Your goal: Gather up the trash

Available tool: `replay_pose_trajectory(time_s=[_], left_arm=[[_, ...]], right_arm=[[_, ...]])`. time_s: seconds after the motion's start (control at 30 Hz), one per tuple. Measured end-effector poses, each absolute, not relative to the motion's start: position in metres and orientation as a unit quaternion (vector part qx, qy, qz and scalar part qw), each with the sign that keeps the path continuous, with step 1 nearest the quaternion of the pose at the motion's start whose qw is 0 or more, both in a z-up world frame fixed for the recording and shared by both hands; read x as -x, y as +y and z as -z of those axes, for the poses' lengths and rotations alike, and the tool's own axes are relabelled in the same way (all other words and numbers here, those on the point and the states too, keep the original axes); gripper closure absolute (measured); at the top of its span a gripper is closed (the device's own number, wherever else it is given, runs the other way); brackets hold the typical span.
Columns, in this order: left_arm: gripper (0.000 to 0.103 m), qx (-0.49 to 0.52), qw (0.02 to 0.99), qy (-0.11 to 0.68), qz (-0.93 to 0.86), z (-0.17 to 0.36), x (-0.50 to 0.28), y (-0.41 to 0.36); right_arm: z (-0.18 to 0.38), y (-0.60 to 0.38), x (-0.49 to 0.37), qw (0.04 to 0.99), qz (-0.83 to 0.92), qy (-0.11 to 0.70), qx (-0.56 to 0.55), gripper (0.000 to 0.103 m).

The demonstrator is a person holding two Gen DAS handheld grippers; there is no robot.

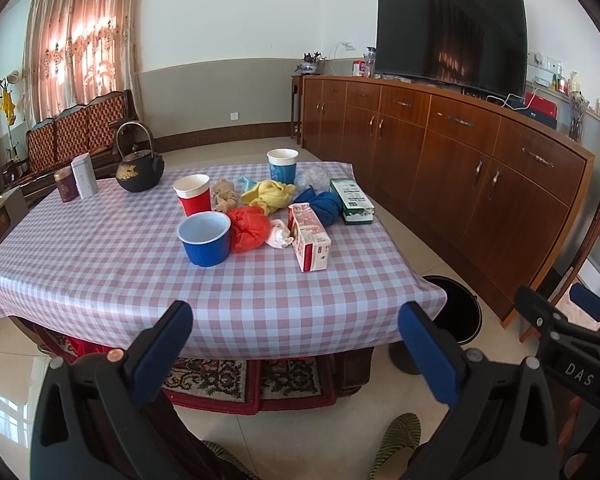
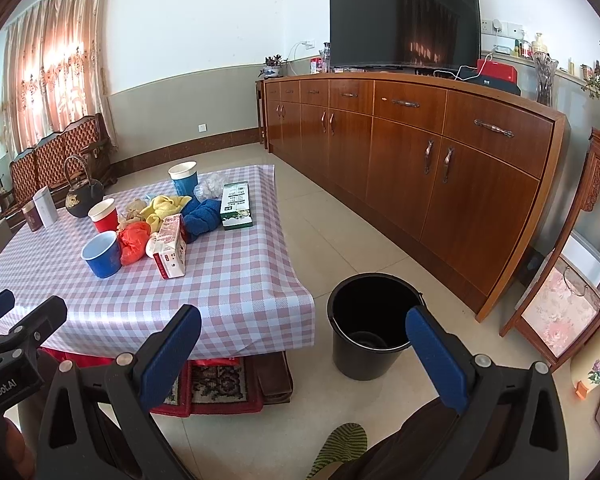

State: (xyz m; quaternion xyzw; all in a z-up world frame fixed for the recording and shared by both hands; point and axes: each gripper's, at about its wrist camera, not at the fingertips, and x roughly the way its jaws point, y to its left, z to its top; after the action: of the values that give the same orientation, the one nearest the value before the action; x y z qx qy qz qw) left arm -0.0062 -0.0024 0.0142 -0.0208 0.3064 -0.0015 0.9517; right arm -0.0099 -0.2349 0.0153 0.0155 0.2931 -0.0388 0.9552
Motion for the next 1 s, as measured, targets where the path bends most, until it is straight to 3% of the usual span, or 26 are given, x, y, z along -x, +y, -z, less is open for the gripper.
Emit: replay_pose_trajectory(time_s=[1.0], left_arm=[[0.0,0.023,0.952,0.304,0.001,-0.0136,0.008,-0.0012]], right_arm=[[-0.0134,-0.232,0.0114,0.954,0.038,0.297,-0.017,0.0]])
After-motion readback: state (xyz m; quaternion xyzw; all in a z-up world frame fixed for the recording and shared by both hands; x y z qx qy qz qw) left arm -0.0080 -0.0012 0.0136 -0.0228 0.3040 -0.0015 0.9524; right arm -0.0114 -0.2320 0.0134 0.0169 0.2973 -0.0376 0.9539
